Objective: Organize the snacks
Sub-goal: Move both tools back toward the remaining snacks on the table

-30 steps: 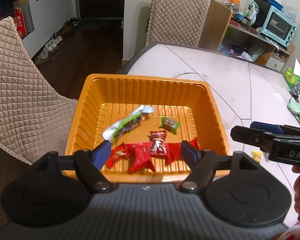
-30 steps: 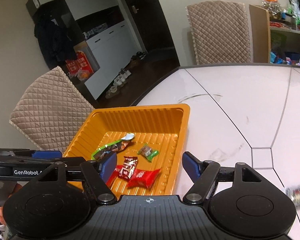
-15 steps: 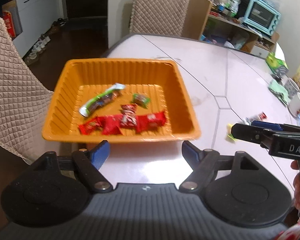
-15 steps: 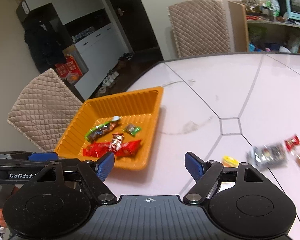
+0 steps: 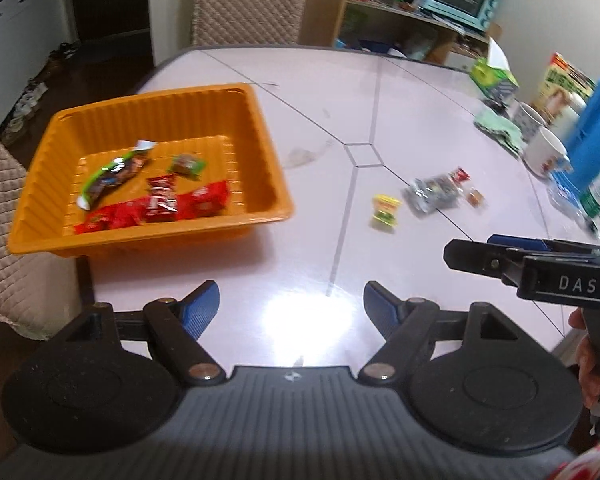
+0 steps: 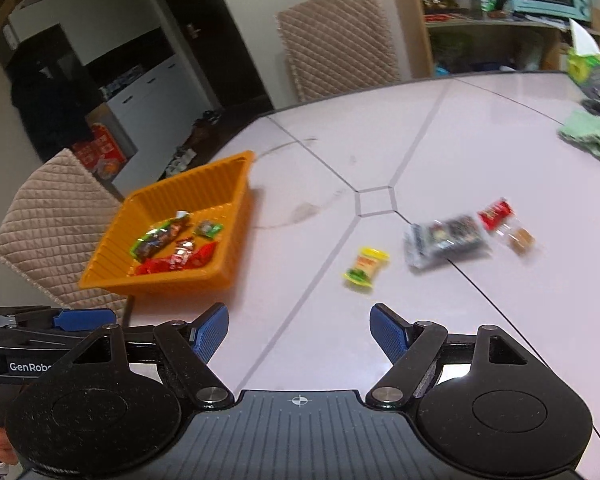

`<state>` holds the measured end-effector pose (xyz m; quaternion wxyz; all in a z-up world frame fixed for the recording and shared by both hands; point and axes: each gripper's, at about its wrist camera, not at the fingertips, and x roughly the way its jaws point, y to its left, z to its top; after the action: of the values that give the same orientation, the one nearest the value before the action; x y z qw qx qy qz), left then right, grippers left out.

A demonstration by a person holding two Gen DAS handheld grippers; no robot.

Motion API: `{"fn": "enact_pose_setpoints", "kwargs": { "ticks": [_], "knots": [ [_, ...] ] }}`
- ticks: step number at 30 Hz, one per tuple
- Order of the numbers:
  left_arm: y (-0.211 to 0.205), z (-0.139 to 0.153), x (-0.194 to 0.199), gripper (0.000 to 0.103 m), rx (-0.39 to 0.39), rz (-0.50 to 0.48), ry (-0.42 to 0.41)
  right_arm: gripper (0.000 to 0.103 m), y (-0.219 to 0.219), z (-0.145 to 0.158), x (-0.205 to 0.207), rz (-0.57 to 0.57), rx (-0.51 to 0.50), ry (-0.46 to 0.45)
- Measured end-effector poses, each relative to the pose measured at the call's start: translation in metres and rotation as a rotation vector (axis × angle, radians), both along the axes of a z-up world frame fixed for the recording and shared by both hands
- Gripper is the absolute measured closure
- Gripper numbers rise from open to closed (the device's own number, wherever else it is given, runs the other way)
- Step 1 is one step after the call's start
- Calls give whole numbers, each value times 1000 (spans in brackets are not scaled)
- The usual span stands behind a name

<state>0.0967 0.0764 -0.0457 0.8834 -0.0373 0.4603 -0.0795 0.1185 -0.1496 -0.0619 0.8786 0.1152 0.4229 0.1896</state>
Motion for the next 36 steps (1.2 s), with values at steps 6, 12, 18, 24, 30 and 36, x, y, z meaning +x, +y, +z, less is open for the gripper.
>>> {"fn": "enact_pose_setpoints", "kwargs": {
  "ticks": [6, 12, 18, 24, 30, 36],
  "knots": [
    [-28, -2, 3, 26, -3, -79, -1, 25, -27, -4, -15, -69, -8, 19],
    [-57, -4, 12, 26, -4, -168, -12, 25, -53, -6, -26, -150, -11, 39],
    [-81, -7, 19, 26, -5, -243, -19, 25, -75, -7, -31, -216, -19, 46],
    [-93, -12, 26, 26, -7, -282, -18, 25, -88, -11, -32, -262, -14, 64],
    [-99, -20, 36, 26, -8, -307, -14, 25, -95, -18, -27, -288, -14, 81],
    [-110, -27, 50, 26, -2, -345, -20, 25, -102, -26, -19, -310, -22, 92]
  ]
}}
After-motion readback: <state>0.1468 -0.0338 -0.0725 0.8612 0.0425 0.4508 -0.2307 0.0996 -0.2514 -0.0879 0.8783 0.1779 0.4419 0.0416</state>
